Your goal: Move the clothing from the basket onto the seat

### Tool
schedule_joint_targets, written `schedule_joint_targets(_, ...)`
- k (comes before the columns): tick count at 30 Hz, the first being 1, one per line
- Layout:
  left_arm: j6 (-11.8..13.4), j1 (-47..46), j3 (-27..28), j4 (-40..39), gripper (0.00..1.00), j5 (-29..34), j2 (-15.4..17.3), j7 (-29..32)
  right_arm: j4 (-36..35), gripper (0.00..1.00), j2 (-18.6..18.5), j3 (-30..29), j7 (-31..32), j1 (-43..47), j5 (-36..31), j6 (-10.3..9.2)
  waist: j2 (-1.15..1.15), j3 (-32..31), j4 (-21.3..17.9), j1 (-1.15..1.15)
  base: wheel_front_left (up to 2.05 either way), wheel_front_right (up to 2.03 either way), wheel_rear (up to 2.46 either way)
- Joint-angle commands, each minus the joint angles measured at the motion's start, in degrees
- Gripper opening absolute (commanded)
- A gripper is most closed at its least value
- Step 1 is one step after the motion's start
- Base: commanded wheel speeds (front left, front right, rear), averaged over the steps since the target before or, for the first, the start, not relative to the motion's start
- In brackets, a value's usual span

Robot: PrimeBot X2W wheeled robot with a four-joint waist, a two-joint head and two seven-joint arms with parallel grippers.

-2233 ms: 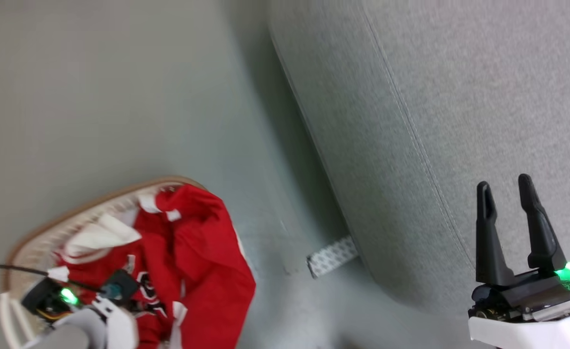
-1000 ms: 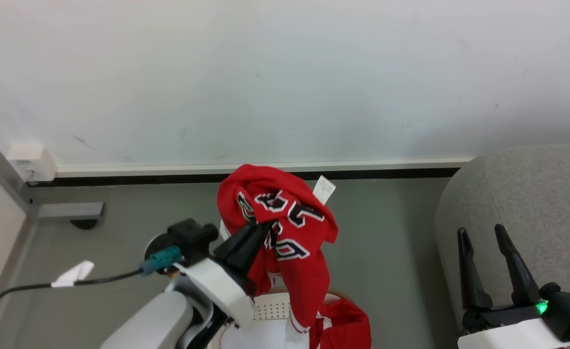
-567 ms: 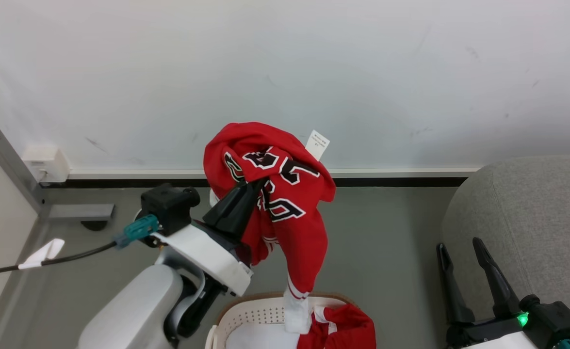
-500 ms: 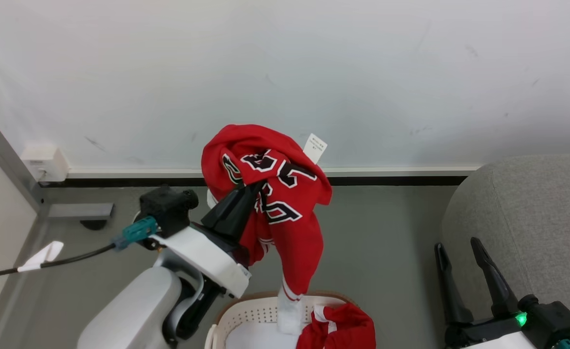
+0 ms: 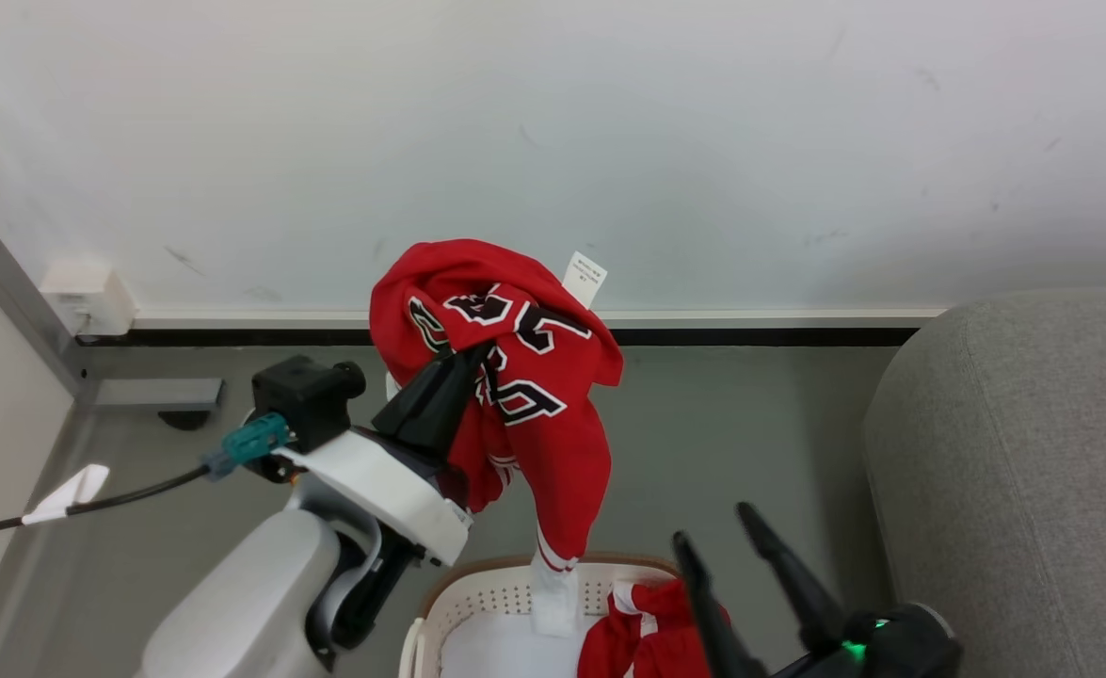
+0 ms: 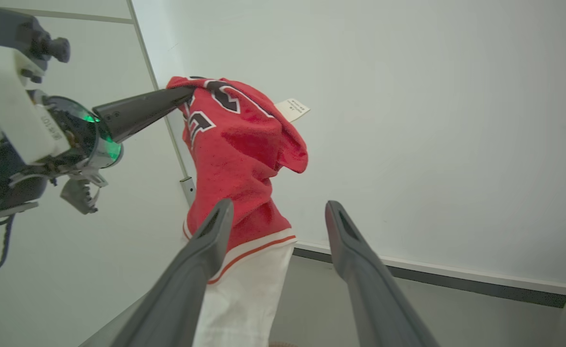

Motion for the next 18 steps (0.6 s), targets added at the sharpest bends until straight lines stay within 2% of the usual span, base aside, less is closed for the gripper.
schedule_joint_targets(1,-0.13,-0.51,-0.16,0.37,0.0,-0.31,-0.33,-0.53,0.58,1.0,-0.09,2.9,0.04,-1.2,0.9,-0.12,0.0,-0.01,0.2,0.0,0.0,0.0,0.0)
schedule_joint_targets(5,-0.64,-0.94,-1.24,1.25,0.0,0.11,-1.62,-0.63,5.17,1.0,-0.31,9.72,0.04,-3.94,3.29,-0.12,0.0,-0.32,1.29,0.0,0.0,0.0,0.0)
schedule_joint_targets(9,-1.06,-0.62,-3.04,1.51,0.0,0.45,-3.39,-0.36,11.29,1.0,-0.16,13.47,0.04,-7.38,6.2,-0.12,0.0,-1.11,2.99,0.0,0.0,0.0,0.0)
schedule_joint_targets(14,-1.52,-0.03,-5.7,0.52,0.0,0.78,-5.74,0.44,17.85,1.0,-0.16,14.91,0.04,-10.65,8.45,-0.12,0.0,-2.07,6.13,0.0,0.0,0.0,0.0)
schedule_joint_targets(18,-1.92,0.75,-8.2,-0.53,0.0,1.12,-7.48,1.36,21.34,1.0,-0.16,13.85,0.04,-12.1,9.22,-0.12,0.0,-2.83,9.17,0.0,0.0,0.0,0.0)
